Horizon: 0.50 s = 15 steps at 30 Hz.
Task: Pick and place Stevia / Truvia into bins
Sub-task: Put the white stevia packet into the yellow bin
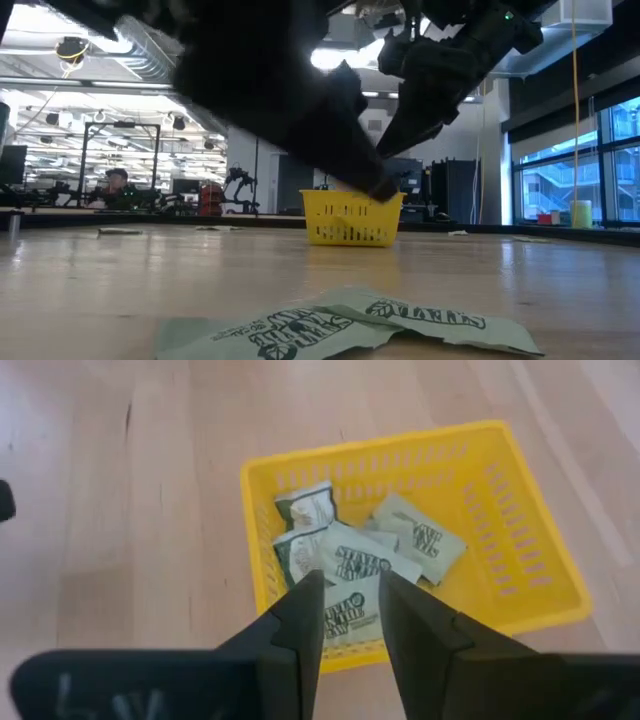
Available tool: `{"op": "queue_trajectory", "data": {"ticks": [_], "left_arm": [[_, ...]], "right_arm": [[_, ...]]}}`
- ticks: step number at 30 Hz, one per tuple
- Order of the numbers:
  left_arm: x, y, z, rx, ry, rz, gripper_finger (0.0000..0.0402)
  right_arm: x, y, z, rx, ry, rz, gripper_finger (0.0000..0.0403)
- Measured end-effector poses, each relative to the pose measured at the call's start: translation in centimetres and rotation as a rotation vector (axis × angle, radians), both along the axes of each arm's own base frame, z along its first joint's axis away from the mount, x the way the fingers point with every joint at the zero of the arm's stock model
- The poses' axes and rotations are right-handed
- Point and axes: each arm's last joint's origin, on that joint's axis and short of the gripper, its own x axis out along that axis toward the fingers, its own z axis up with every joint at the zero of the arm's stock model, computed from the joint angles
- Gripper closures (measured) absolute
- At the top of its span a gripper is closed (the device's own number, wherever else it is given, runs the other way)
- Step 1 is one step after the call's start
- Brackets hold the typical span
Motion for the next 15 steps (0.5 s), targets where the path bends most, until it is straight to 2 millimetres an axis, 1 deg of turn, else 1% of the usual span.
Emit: {"op": "queue_trajectory", "data": {"ticks": [3,5,9,15], "left_arm": [[-0.2,-0.6,-0.7,0.012,0.015,-0.013,0.0277],[-0.3,-0.8,-0.8,0.027,0.009,-0.016,0.0277],[-0.3,-0.8,-1.3,0.059,0.014,0.008,0.0289],[-0.2,-0.9,-2.8,0.064,0.041,0.013,0.0308]], "right_arm": [[0.0,0.0,0.0,0.0,0.007,0.0,0.03],[-0.1,0.0,-0.1,0.0,0.008,0.0,0.03],[-0.1,0.0,-0.1,0.01,0.007,-0.011,0.03],[-0.1,0.0,-0.1,0.017,0.011,-0.019,0.03]]}}
